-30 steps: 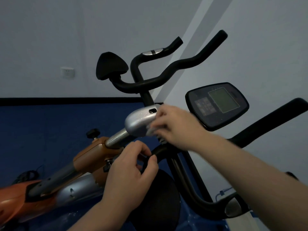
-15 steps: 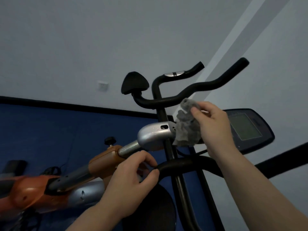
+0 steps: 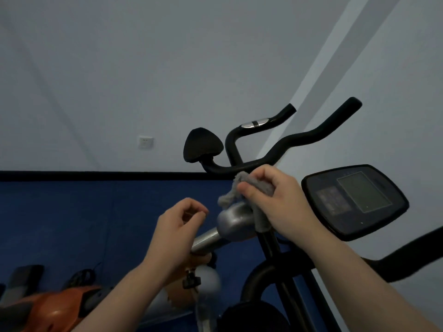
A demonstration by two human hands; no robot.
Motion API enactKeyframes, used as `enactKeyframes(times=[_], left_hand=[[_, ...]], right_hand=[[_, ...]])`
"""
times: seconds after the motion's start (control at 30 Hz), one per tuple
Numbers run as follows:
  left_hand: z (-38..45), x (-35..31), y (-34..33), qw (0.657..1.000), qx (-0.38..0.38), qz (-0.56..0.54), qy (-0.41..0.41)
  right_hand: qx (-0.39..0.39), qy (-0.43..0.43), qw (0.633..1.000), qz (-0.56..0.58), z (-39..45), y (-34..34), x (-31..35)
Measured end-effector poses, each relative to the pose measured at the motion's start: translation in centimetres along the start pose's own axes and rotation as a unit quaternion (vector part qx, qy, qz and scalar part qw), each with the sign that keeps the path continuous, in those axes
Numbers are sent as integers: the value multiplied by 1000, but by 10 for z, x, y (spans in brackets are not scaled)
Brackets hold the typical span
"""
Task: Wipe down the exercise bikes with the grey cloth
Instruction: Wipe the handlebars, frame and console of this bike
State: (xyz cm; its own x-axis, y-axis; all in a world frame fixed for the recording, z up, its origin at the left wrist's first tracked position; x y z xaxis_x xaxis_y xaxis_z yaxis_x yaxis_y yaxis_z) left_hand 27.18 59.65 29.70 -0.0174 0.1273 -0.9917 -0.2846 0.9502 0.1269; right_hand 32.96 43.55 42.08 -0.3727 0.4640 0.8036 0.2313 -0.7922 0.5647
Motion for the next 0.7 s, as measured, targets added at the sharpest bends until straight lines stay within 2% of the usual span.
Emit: enactKeyframes(times=[0.1, 0.2, 0.3, 0.43, 0.5, 0.57, 0.63, 0.7], left_hand=[[9, 18, 12, 1000, 9, -5, 24], [18, 23, 15, 999, 26, -8, 28], [23, 22, 6, 998, 55, -2, 18], [25, 14, -12, 996, 92, -5, 2], [30, 8, -22, 995, 99, -10, -6], [34, 5, -31, 995, 100, -18, -6], [37, 5, -38, 995, 93, -42, 2], [38, 8, -39, 996, 76, -52, 5]], right_hand=[[-37, 3, 999, -2, 9, 7, 13], [-46, -48, 985, -158, 9, 3, -8], [-1, -125, 923, -364, -4, -9, -46], [-125, -44, 837, -531, -8, 10, -22], [-137, -25, 844, -518, -8, 2, -10], [-82, -54, 864, -494, -13, -29, -21], [-28, -83, 856, -510, -20, -57, -35], [2, -120, 851, -511, -18, -51, -50]])
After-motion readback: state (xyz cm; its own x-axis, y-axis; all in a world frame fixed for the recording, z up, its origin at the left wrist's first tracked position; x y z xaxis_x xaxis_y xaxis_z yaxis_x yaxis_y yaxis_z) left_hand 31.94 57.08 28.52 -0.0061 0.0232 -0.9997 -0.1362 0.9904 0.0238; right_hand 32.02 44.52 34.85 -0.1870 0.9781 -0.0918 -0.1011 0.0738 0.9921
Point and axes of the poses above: each hand's wrist, its own z-axis towards the middle knuckle, its own y-axis out of the back of the hand, x = y × z, the point moved 9 cm from there along z, towards the middle knuckle
